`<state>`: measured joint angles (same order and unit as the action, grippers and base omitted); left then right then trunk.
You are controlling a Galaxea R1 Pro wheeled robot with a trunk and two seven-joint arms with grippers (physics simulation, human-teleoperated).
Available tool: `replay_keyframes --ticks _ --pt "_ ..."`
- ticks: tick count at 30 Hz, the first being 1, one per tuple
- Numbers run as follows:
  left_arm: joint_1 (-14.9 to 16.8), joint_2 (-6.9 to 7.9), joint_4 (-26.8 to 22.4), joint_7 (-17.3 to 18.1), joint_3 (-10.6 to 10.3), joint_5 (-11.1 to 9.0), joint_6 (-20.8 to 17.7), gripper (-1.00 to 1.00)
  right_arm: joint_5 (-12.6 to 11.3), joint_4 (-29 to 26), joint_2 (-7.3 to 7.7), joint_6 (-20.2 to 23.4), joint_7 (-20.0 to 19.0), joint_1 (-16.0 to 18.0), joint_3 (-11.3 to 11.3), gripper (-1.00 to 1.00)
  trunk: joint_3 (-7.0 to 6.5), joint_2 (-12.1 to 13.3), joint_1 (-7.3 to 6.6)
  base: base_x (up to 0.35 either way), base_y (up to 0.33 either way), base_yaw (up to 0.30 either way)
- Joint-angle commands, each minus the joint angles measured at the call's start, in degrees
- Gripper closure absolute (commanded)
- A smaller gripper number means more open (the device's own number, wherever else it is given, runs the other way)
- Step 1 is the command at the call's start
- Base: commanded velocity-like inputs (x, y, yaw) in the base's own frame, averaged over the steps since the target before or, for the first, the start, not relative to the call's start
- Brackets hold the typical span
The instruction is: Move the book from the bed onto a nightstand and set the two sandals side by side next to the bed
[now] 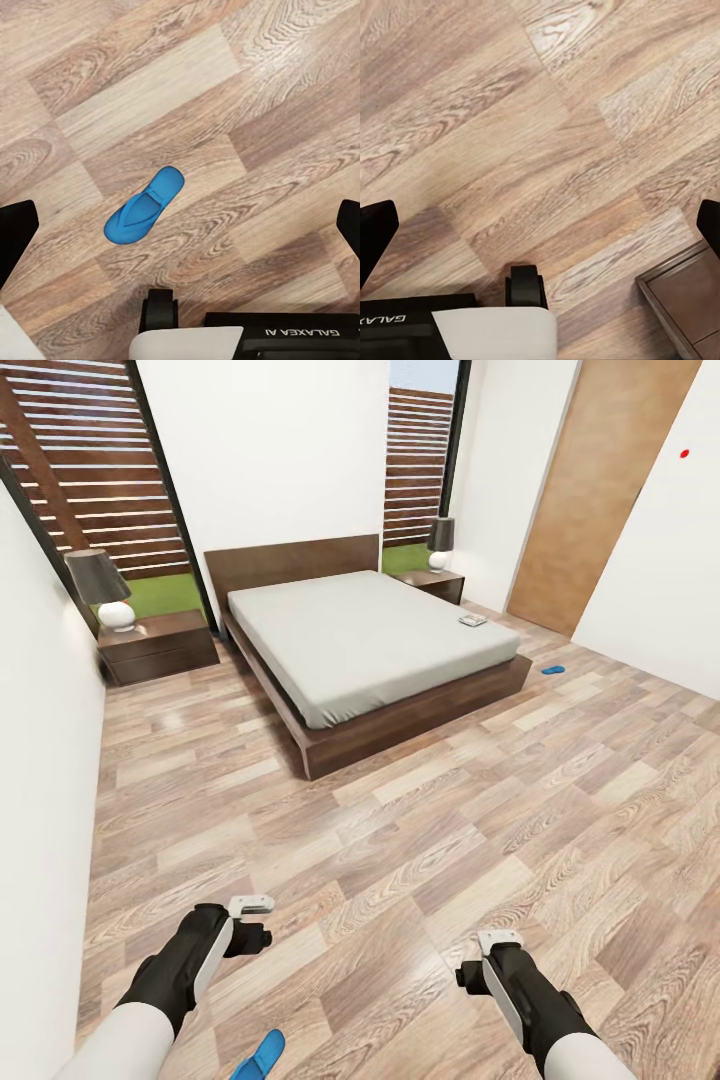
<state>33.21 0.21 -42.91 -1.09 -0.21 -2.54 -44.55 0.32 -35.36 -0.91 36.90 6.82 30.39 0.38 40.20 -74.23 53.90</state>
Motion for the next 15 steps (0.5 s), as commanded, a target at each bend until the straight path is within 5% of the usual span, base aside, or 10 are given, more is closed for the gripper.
replay_keyframes --ticks 1,6,15 --pt "0.02 0.33 -0.08 0.4 0.1 -0.84 -0.29 -1.0 -0.11 -0.07 0.02 0.1 0.05 0.02 0.18 -1.0 0.05 -0.03 0.0 0.0 0.0 0.0" --pt "-0.29 1.95 0.21 -0.12 -1.52 0.82 1.33 -1.0 0.37 -1.69 0.03 1.0 0.09 0.08 0.5 -1.0 0.05 -0.03 0.0 0.0 0.0 0.0" --pt "-0.17 2.08 -2.69 -0.22 0.03 -1.59 -1.59 -1.0 0.38 0.97 0.03 -1.23 0.14 0.43 0.57 -1.0 0.05 -0.03 0.0 0.0 0.0 0.0"
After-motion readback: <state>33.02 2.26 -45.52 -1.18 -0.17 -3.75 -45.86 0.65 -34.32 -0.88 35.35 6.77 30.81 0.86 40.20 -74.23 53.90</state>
